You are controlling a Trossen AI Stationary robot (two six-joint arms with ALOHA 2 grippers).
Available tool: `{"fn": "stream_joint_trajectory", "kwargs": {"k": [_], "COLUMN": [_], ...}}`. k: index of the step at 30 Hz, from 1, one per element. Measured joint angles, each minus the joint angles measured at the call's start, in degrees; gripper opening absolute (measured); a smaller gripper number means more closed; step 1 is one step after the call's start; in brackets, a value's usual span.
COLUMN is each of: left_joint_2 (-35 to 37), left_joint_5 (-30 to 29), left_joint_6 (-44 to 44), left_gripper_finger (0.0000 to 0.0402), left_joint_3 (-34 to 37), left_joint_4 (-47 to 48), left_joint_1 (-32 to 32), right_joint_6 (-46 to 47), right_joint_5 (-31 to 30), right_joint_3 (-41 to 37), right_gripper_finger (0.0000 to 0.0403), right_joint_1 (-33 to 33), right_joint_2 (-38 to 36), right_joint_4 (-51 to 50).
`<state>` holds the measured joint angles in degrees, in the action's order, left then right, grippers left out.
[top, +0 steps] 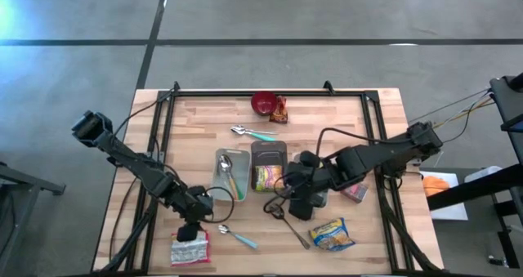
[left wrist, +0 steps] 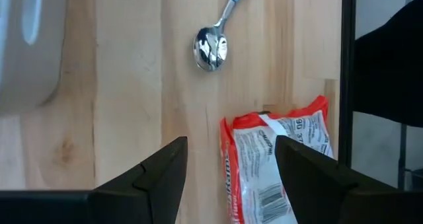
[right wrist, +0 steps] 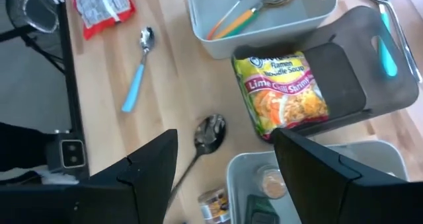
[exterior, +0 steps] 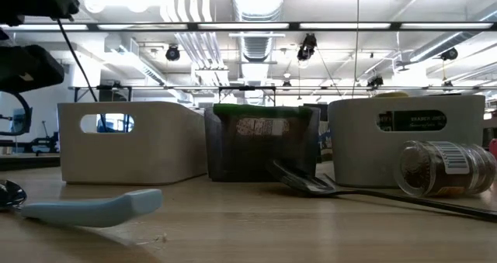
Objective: Pick & Place Food Item
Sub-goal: Put the red noodle pack into the black bin
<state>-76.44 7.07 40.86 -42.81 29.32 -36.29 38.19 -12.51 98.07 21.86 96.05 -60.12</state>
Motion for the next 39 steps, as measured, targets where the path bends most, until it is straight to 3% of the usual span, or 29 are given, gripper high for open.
{"fn": "stream_joint_trajectory", "kwargs": {"k": [5, 11, 20, 28, 32, 39], "left_joint_2": [-0.9, -8.0, -12.8, -16.0, -16.5, -16.2], "left_joint_5": [1.5, 6.9, 6.7, 10.1, 11.0, 11.1], "left_joint_6": [-0.2, -0.2, 2.2, 2.2, 2.5, 2.4], "left_gripper_finger": [0.0230, 0.0230, 0.0230, 0.0227, 0.0194, 0.0080], "left_joint_3": [0.1, -0.2, -0.3, -0.5, -0.5, -0.5], "left_joint_4": [-1.9, -5.3, -6.1, -7.6, -8.2, -10.1], "left_joint_1": [-0.2, -0.9, -0.8, -0.8, -0.8, -0.7], "right_joint_6": [1.7, 3.1, 3.9, 4.4, 4.5, 4.4], "right_joint_5": [-1.4, -1.4, -1.9, -2.7, -2.7, -2.7], "right_joint_3": [-0.3, -0.8, -0.9, -0.9, -1.0, -1.0], "right_gripper_finger": [0.0249, 0.0249, 0.0249, 0.0249, 0.0249, 0.0249], "right_joint_1": [0.8, 1.3, 1.9, 2.5, 2.8, 2.8], "right_joint_2": [0.0, 0.0, 0.0, 0.0, 0.0, 0.0], "right_joint_4": [-0.1, -0.1, -0.1, 0.1, 0.1, 0.0]}}
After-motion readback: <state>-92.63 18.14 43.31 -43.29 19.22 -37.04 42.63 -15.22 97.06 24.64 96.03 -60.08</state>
